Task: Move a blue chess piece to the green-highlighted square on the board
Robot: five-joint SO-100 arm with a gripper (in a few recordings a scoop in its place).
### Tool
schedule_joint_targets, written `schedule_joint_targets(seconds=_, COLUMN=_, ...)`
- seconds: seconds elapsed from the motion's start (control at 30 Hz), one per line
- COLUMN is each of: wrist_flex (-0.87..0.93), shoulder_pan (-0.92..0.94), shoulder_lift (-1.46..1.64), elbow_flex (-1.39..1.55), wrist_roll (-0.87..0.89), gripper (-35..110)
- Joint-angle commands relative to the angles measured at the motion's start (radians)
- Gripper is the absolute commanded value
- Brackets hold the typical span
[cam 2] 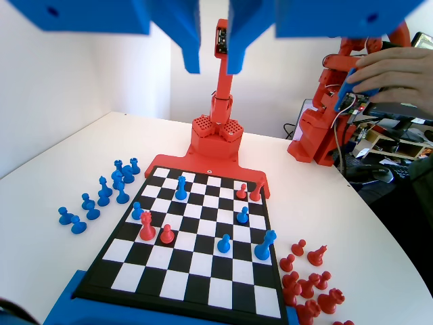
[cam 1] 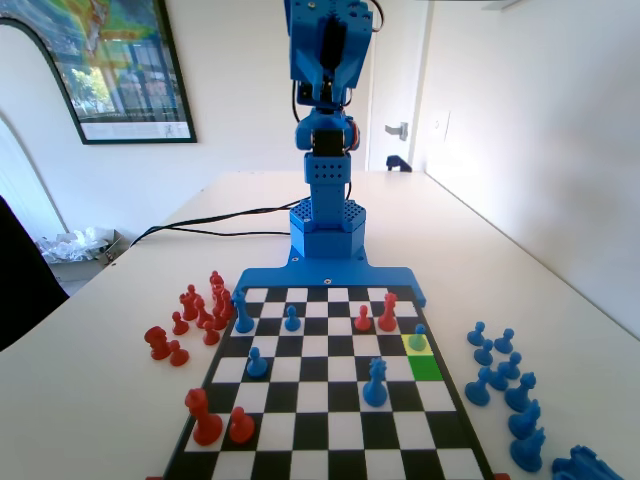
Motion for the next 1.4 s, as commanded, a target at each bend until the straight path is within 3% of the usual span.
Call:
schedule_joint_targets(seconds=0.0, wrist_flex=-0.014, shoulder_pan=-0.017, shoulder_lift=0.021, elbow_flex=0.003, wrist_roll=0.000, gripper=8)
schedule_joint_targets(seconds=1.37, wrist_flex=-0.014, shoulder_pan=-0.023, shoulder_lift=0.021, elbow_flex=0.003, wrist_roll=0.000, gripper=4)
